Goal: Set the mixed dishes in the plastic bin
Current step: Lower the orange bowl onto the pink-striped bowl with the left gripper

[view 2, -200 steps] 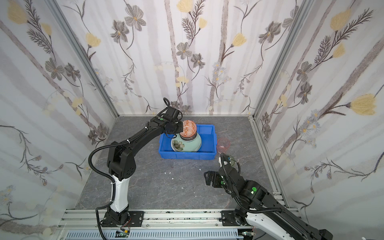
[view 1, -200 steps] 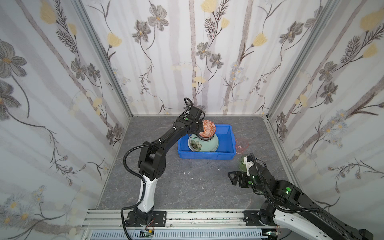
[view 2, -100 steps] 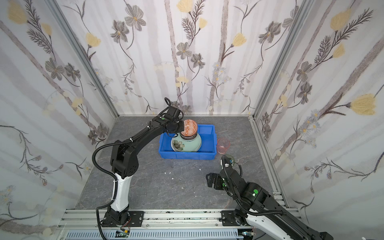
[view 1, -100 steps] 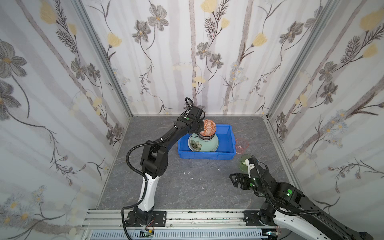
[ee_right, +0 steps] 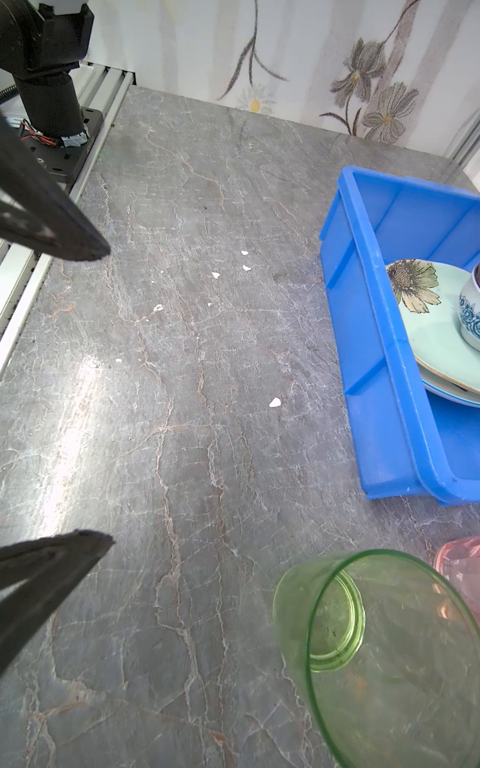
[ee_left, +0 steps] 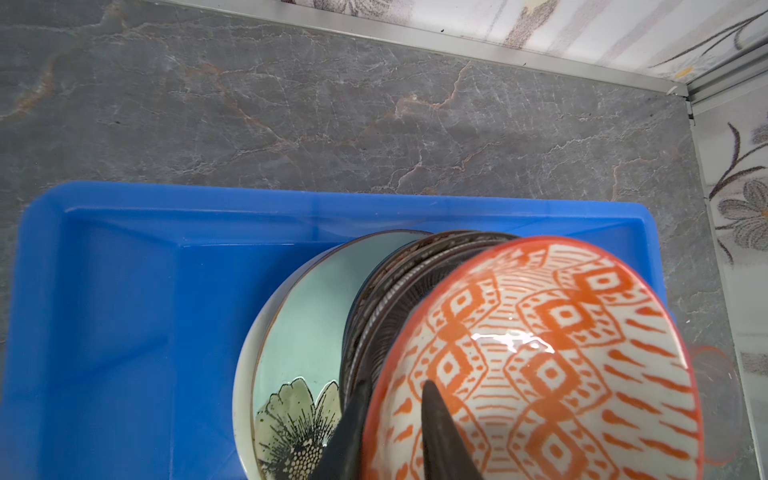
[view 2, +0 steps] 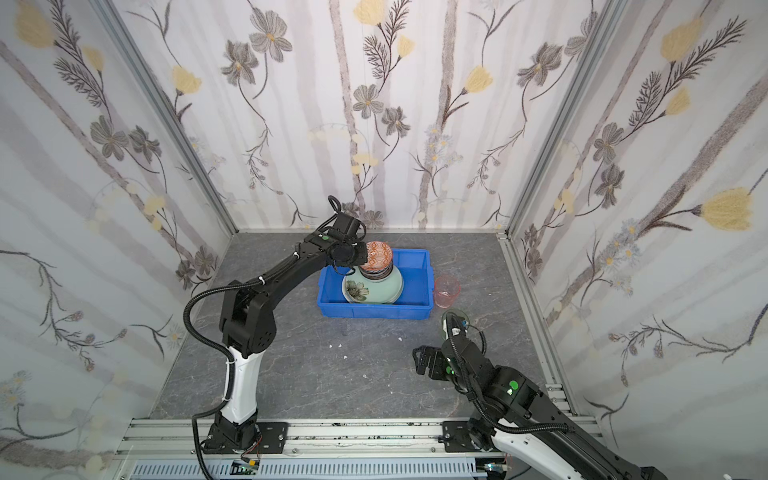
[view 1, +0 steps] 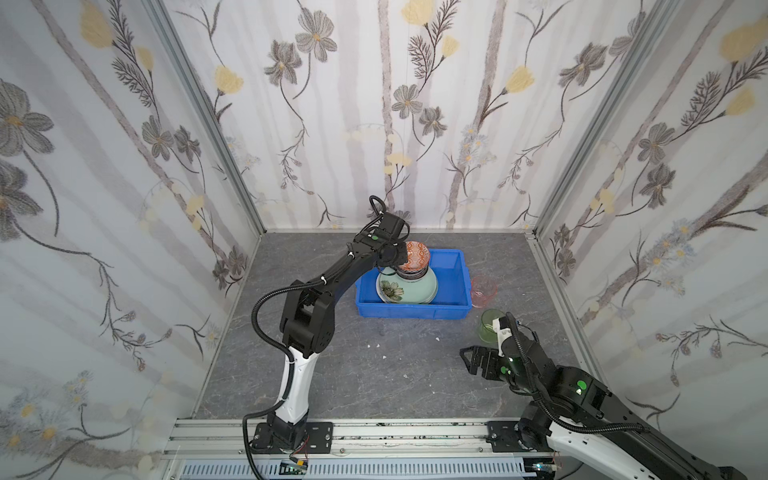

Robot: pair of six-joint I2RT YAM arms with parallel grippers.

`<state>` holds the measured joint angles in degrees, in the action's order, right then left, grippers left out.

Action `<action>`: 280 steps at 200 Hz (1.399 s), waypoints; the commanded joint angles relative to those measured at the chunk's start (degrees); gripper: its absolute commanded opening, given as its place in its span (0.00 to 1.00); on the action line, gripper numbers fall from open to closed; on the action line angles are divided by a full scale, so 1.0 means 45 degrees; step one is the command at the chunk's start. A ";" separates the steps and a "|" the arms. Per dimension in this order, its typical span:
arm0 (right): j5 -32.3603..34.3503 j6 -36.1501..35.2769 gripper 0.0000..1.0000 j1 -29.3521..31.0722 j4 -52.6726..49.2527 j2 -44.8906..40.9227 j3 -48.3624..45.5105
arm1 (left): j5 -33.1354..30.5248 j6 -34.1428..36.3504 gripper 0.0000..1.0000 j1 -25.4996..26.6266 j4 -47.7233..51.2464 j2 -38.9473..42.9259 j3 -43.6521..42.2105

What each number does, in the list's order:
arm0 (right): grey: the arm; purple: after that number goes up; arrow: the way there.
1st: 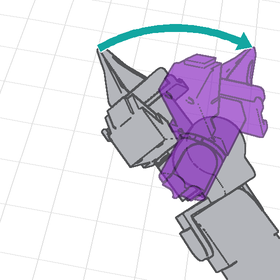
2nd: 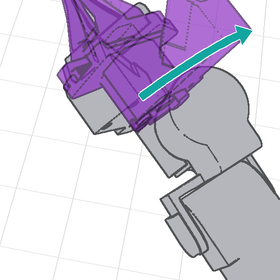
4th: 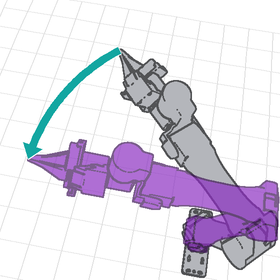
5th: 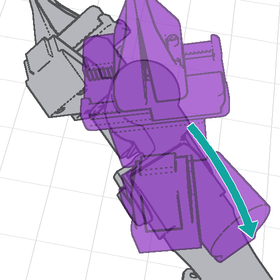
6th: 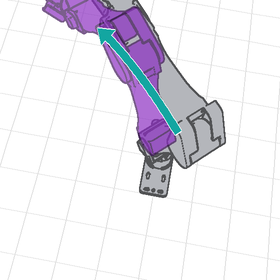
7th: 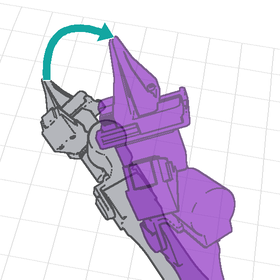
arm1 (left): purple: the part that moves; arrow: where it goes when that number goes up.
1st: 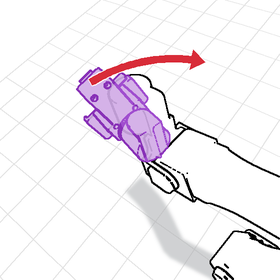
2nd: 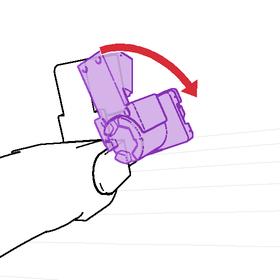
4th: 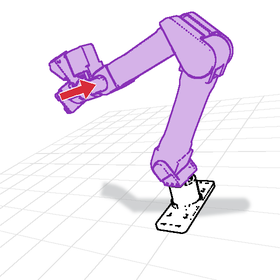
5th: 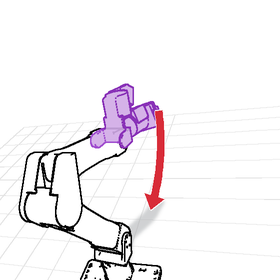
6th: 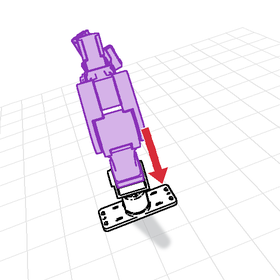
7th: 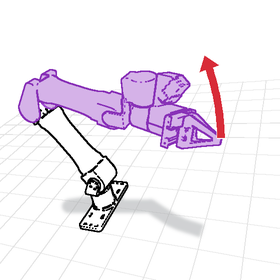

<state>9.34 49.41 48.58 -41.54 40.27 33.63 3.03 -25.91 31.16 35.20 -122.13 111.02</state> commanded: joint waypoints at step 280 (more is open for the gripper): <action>0.0278 -0.0061 1.00 -0.0002 0.0050 0.0151 0.0203 | -0.0250 0.0067 0.32 0.0119 0.0361 0.1315 -0.1046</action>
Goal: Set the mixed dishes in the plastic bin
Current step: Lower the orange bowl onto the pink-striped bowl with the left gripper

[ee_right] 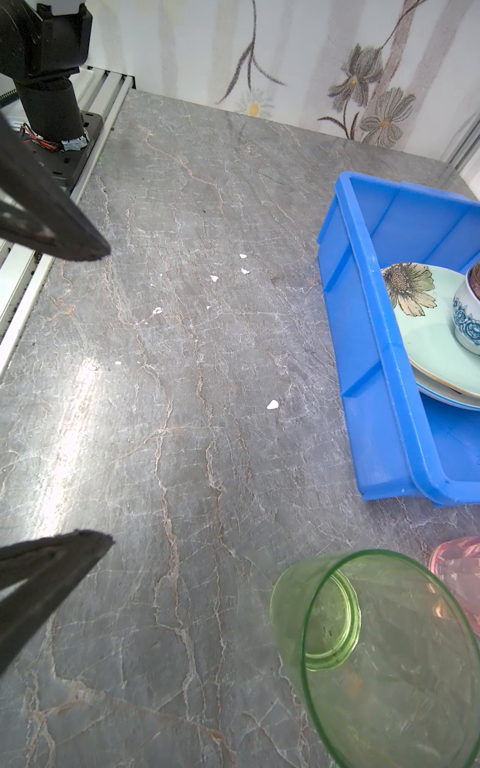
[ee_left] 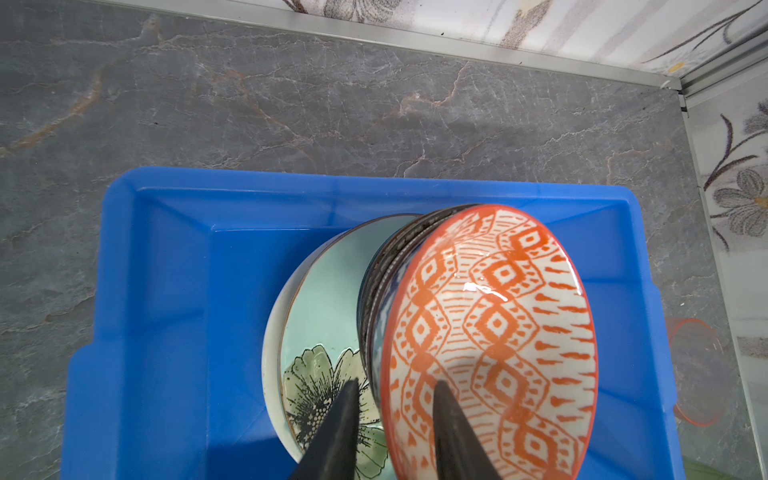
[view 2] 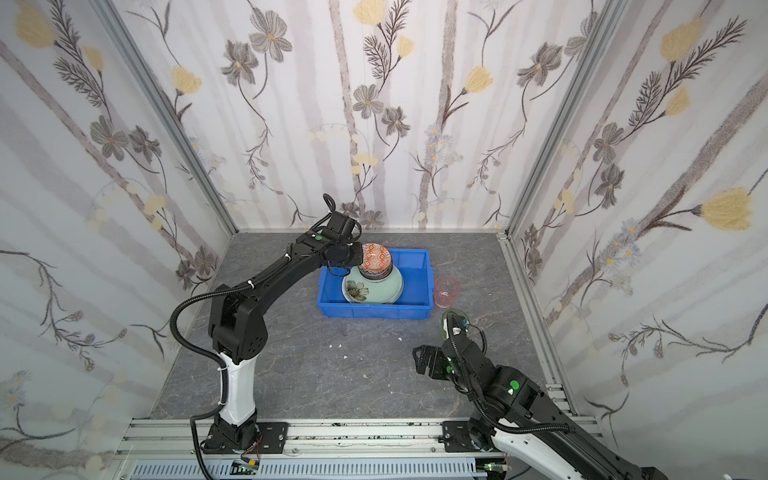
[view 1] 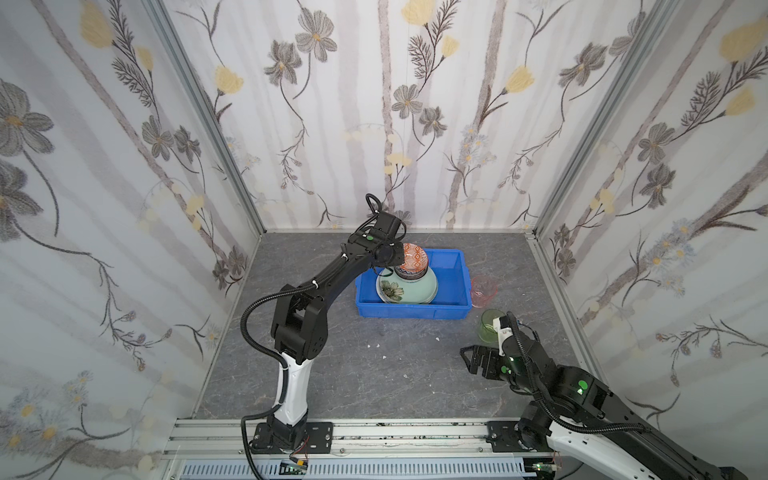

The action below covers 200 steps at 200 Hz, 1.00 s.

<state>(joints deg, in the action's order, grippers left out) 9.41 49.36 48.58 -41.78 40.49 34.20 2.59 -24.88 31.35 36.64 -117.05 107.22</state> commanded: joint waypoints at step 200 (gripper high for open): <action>0.0288 0.0036 1.00 -0.0030 0.0053 -0.0065 -0.0021 | -0.0029 -0.0173 0.38 0.0252 0.0040 -0.0378 -0.0034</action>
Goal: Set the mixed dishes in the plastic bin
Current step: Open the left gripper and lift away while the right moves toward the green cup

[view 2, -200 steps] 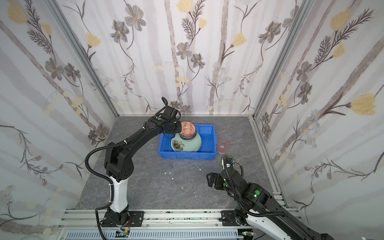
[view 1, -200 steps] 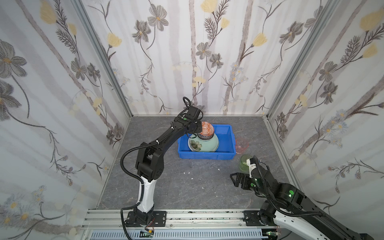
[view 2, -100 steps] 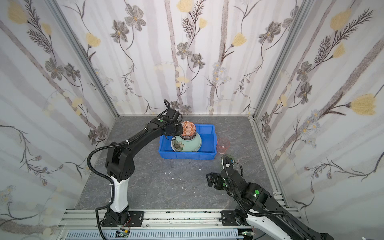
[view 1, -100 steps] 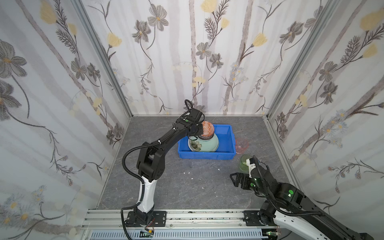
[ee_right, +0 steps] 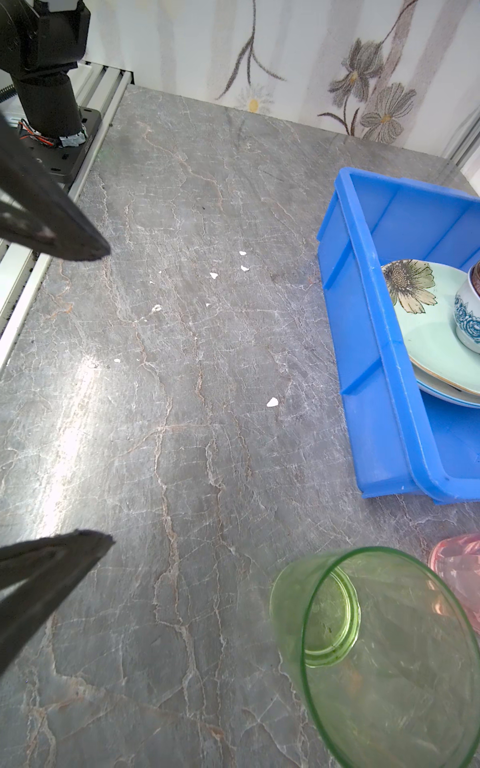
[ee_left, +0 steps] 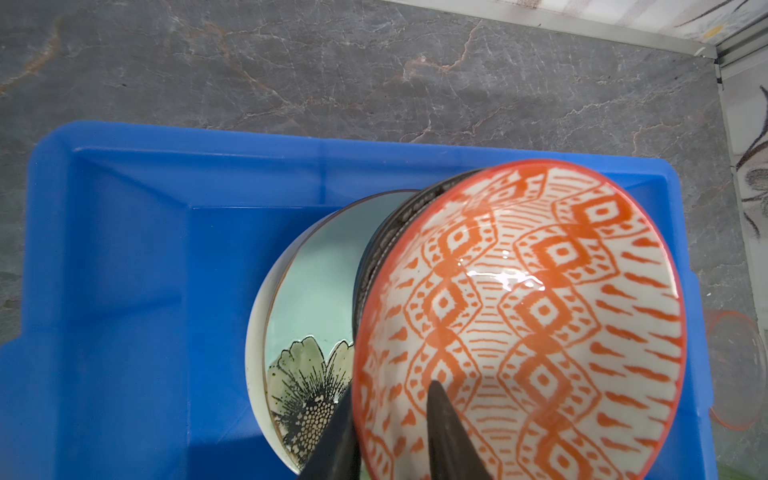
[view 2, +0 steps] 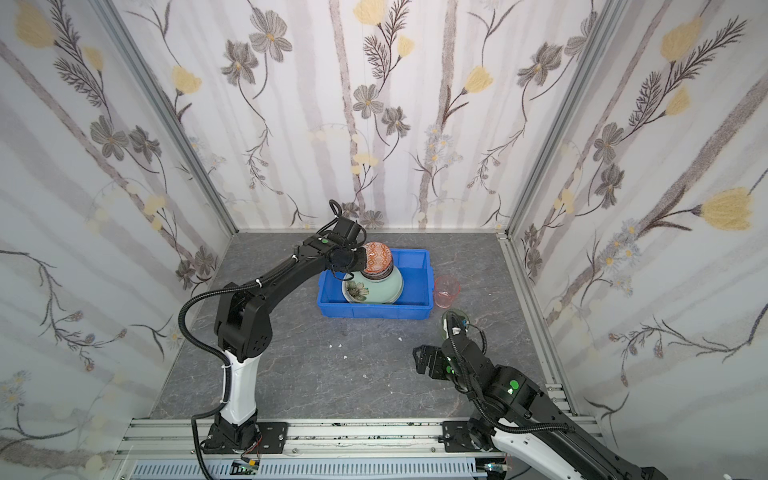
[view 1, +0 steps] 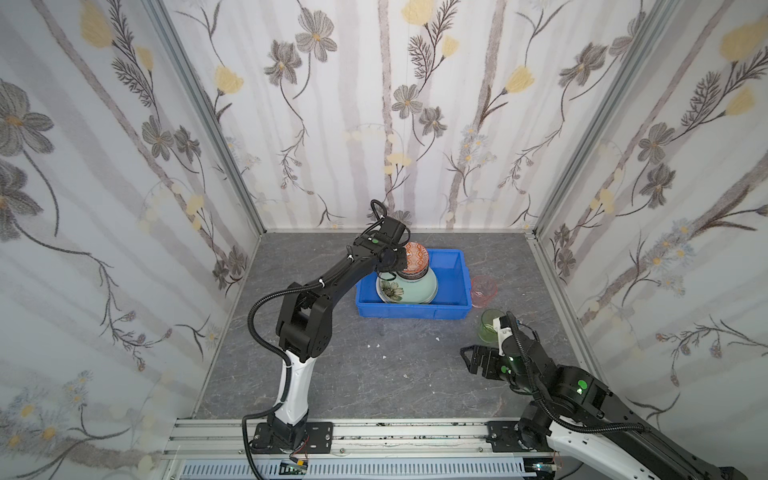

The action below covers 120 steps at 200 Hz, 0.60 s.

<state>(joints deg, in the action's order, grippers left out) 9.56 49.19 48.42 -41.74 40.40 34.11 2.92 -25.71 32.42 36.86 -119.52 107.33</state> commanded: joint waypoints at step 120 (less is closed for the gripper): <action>0.1713 -0.0261 1.00 -0.1078 -0.0673 -0.0680 0.0839 | -0.0218 -0.0006 1.00 0.0029 0.0023 0.2091 -0.0439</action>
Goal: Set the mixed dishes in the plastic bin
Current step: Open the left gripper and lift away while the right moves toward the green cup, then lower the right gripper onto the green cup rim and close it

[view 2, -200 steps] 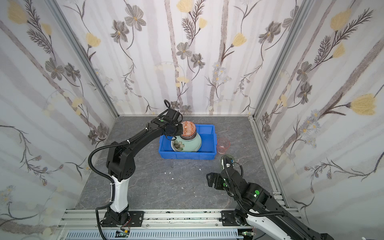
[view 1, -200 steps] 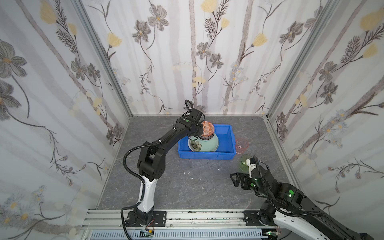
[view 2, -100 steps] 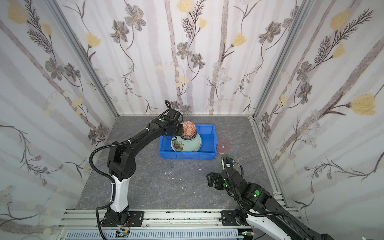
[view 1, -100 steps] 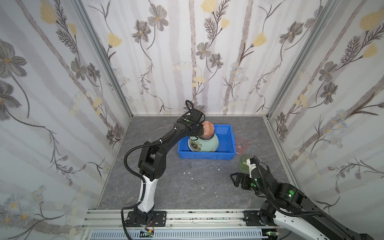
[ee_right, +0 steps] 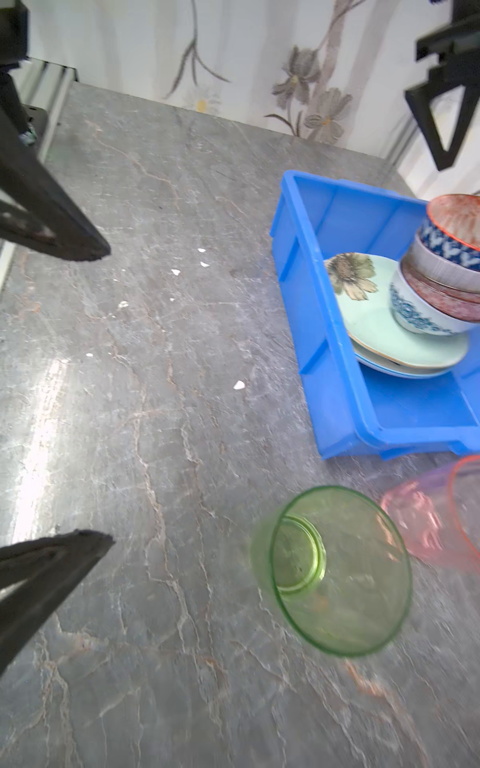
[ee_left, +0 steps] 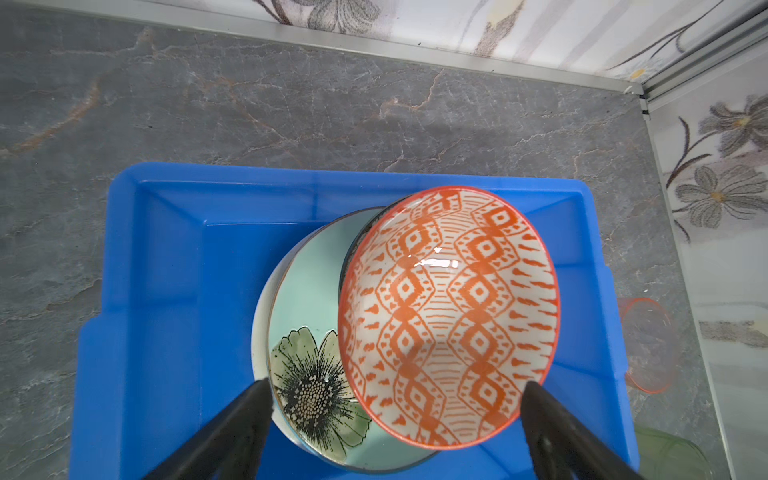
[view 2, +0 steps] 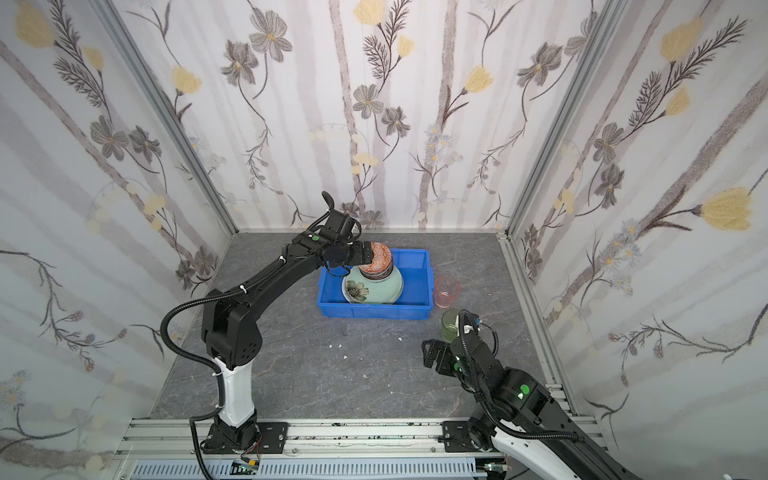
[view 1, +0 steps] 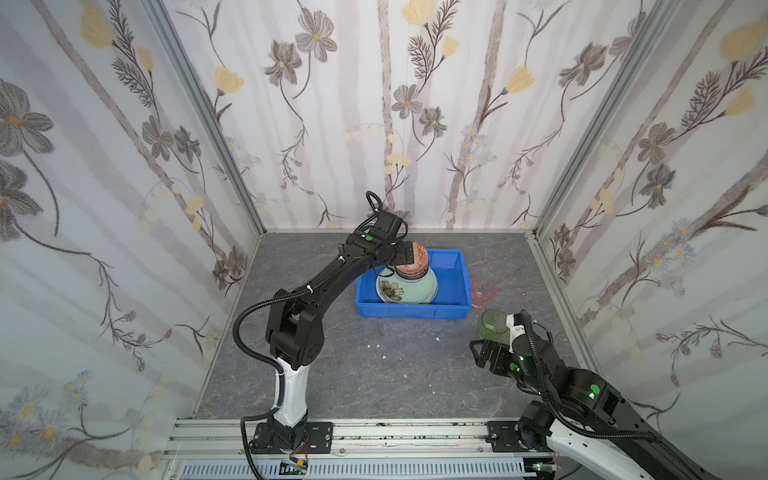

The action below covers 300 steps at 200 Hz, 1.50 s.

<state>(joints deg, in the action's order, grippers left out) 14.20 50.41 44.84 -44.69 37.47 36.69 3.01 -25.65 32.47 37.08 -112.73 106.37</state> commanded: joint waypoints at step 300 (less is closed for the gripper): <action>-0.4051 -0.6906 0.60 -1.0268 0.2061 0.7202 0.1535 | -0.0321 -0.1829 1.00 -0.1252 0.0021 1.1168 -1.0987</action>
<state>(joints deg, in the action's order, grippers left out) -2.09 20.36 -0.03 -39.99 68.66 44.10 0.93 -32.18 26.96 37.30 -64.12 59.05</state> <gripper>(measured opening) 0.626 0.997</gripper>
